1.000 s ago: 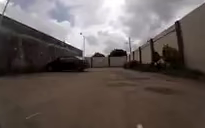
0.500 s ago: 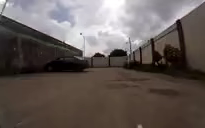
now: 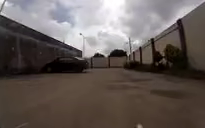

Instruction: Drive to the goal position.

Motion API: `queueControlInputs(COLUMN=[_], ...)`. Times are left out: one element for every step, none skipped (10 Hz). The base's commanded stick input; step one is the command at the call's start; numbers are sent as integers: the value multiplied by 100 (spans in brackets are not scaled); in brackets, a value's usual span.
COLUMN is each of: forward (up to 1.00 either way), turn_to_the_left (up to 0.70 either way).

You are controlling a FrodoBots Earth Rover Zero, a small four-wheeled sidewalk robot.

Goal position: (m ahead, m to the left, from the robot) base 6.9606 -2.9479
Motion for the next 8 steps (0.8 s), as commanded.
queueControlInputs(forward=[30, 30, 30, 30, 30, 30, 30, 30], turn_to_the_left=[0, 0, 0, 0, 0, 0, 0, 0])
